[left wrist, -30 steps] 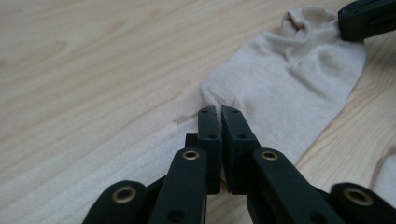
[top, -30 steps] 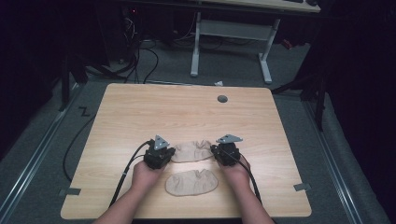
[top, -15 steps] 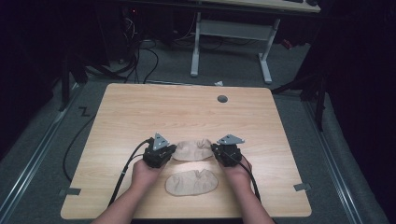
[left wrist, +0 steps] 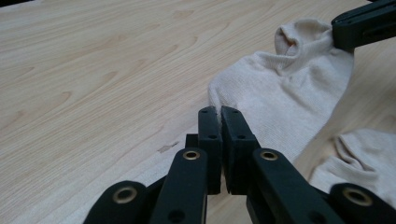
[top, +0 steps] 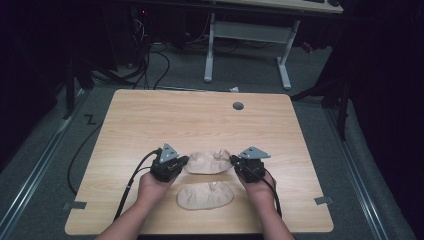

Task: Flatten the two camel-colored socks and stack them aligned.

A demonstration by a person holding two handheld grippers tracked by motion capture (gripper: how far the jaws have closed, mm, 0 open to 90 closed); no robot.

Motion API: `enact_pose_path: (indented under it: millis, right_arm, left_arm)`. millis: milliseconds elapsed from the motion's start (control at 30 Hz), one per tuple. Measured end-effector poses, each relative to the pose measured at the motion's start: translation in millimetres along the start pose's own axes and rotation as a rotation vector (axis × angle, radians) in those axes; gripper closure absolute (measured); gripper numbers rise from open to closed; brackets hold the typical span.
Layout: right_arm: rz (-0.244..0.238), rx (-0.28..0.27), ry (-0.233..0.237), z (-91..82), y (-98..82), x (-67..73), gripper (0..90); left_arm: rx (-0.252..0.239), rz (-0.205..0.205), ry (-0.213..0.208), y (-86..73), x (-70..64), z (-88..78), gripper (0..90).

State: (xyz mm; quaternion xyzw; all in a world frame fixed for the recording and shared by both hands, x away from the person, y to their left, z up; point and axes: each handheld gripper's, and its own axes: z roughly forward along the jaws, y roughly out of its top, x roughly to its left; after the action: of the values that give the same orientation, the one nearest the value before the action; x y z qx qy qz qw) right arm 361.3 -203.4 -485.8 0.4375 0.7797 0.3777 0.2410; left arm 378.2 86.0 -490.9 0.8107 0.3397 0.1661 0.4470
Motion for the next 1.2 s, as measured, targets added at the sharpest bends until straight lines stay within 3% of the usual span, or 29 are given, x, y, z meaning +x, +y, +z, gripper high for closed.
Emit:
enact_pose_path:
  millis: [233,600,1000,1200]
  right_arm:
    - [-0.015,-0.022,0.022,-17.8,-12.1,6.0,85.1]
    - [-0.106,-0.04,0.077,-41.5,-34.6,33.4,85.0]
    - [-0.125,0.0,0.106,-51.9,-56.5,45.1,84.8]
    - [-0.131,0.031,0.104,-45.2,-61.0,47.5,84.3]
  left_arm:
    - [0.012,0.002,-0.015,-5.2,-14.8,-22.1,87.0]
    - [0.077,0.039,-0.039,-27.9,-38.5,-49.5,87.0]
    - [0.14,0.073,-0.064,-43.3,-48.8,-54.3,86.9]
    - [0.171,0.077,-0.069,-47.8,-44.0,-49.2,86.8]
